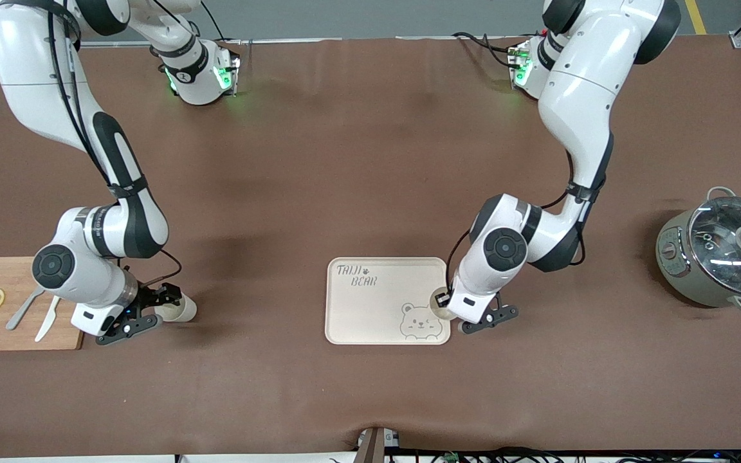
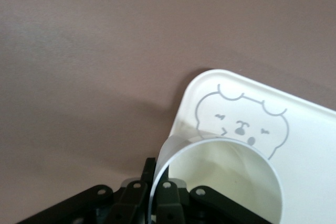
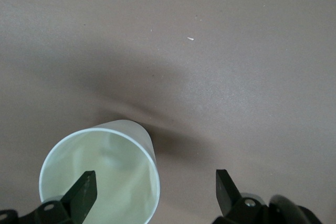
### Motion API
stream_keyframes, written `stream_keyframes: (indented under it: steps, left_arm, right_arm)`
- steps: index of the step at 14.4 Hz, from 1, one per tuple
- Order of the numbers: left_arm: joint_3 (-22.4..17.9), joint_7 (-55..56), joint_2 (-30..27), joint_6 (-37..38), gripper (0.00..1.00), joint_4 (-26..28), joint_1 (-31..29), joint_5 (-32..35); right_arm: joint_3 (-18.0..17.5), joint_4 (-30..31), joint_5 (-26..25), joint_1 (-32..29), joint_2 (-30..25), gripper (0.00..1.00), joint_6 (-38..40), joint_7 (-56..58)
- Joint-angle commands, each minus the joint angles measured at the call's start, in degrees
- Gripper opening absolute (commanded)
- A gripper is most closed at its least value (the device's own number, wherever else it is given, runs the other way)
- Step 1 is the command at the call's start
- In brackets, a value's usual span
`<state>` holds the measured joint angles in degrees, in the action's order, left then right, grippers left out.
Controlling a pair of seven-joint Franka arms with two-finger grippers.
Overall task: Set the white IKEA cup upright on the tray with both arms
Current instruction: 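Carry the cup onto the tray with the left gripper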
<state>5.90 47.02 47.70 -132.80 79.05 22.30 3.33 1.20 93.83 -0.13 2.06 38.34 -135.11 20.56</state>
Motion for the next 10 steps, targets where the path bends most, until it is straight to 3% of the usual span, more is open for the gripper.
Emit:
stream_keyframes:
  steps: [1,10]
  left_arm:
    - [-1.2,1.7,1.6,-2.5,0.0,-2.2,1.3,1.2]
    - [-1.8,1.7,3.8,-7.5,0.0,-3.8,2.9,1.2]
  right_arm:
    - [-0.1,0.0,1.0,0.0,0.9,1.0,-2.3,1.1]
    - [-0.1,0.0,1.0,-0.1,1.7,1.0,-3.2,1.1]
